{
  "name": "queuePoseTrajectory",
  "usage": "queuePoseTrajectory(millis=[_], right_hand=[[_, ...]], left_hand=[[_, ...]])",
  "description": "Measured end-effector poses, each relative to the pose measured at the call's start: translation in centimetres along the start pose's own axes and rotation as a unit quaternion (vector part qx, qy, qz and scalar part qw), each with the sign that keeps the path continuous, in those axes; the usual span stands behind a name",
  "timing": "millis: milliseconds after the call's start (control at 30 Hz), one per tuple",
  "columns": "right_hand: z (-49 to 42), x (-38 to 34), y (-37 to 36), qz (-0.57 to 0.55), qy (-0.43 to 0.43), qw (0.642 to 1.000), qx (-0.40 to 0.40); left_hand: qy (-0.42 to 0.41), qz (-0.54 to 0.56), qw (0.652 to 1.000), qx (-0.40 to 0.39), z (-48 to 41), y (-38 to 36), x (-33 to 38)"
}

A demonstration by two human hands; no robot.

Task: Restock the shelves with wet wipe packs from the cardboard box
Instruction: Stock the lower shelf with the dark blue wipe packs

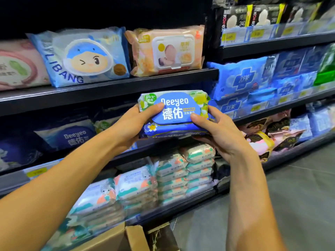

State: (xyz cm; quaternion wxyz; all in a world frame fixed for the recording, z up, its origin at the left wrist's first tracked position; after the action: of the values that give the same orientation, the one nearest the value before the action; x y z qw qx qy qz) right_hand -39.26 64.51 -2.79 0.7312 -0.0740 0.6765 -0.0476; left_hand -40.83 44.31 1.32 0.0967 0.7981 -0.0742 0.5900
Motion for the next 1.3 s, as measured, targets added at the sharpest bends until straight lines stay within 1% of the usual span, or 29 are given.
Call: queuePoseTrajectory(millis=[67, 133, 200, 233, 300, 367, 433, 500, 567, 667, 767, 833, 900, 967, 1033, 1133, 1200, 1300], right_hand=[[-0.6, 0.2, 0.2, -0.022, 0.019, 1.0, 0.0], [-1.0, 0.2, 0.3, -0.027, 0.055, 0.998, 0.012], [-1.4, 0.1, 0.6, -0.002, 0.102, 0.994, 0.048], [-1.6, 0.0, 0.6, 0.01, 0.125, 0.99, 0.065], [-1.8, 0.0, 0.5, 0.013, 0.157, 0.983, 0.09], [-2.2, 0.1, 0.7, 0.001, 0.17, 0.978, 0.119], [-2.6, 0.3, 1.1, -0.007, 0.174, 0.973, 0.152], [-2.9, 0.5, 1.2, 0.001, 0.18, 0.965, 0.19], [-3.0, 0.4, 0.7, 0.031, 0.203, 0.951, 0.231], [-3.1, 0.3, -0.8, 0.097, 0.228, 0.929, 0.273], [-4.3, -0.2, -2.2, 0.192, 0.189, 0.922, 0.28], [-5.0, -0.5, -2.7, 0.262, 0.164, 0.904, 0.294], [-5.5, -0.8, -2.5, 0.302, 0.141, 0.887, 0.319], [-6.1, -0.8, -2.3, 0.329, 0.108, 0.883, 0.318], [-7.1, -0.9, -2.1, 0.363, 0.076, 0.876, 0.309], [-8.3, -1.3, -1.7, 0.423, 0.038, 0.844, 0.327], [-8.7, -1.9, -1.8, 0.457, 0.043, 0.824, 0.331], [-10.0, -2.7, -1.9, 0.51, 0.066, 0.8, 0.31]], left_hand=[[-0.034, -0.043, 0.998, -0.025, -0.7, 0.3, 0.0], [-0.067, -0.119, 0.99, -0.033, -1.2, 1.2, -0.1], [-0.093, -0.197, 0.975, -0.034, -1.6, 1.9, 0.0], [-0.108, -0.24, 0.964, -0.031, -1.8, 2.2, 0.2], [-0.137, -0.341, 0.93, -0.021, -2.4, 2.6, 1.0], [-0.14, -0.43, 0.892, -0.014, -3.4, 2.9, 1.6], [-0.136, -0.492, 0.859, -0.031, -4.8, 3.0, 1.7], [-0.141, -0.515, 0.842, -0.071, -6.2, 2.6, 1.2], [-0.14, -0.533, 0.827, -0.113, -7.6, 2.1, 0.2], [-0.127, -0.54, 0.819, -0.147, -9.5, 2.5, -1.7], [-0.103, -0.569, 0.802, -0.149, -10.8, 4.0, -3.3], [-0.107, -0.595, 0.783, -0.147, -11.1, 4.0, -3.7], [-0.106, -0.623, 0.763, -0.136, -11.0, 4.0, -3.9], [-0.1, -0.643, 0.749, -0.126, -10.9, 4.1, -4.1], [-0.097, -0.639, 0.754, -0.121, -11.0, 4.4, -4.3], [-0.083, -0.624, 0.768, -0.116, -11.5, 4.5, -4.8], [-0.083, -0.621, 0.771, -0.109, -11.8, 4.1, -4.9], [-0.077, -0.615, 0.777, -0.109, -12.7, 3.7, -5.3]])
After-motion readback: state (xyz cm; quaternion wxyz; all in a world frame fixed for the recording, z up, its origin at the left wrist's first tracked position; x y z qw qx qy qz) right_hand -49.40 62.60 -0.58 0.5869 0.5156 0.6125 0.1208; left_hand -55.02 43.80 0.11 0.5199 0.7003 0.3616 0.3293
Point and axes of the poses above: each hand's wrist, its own z-axis away from the middle knuckle, its own y-axis out of the back of the hand, x = y × z, the point moved 9 cm from there along -z, towards the middle knuckle, and after that the axes turned 14 degrees about -y, right-handed, at the moved point
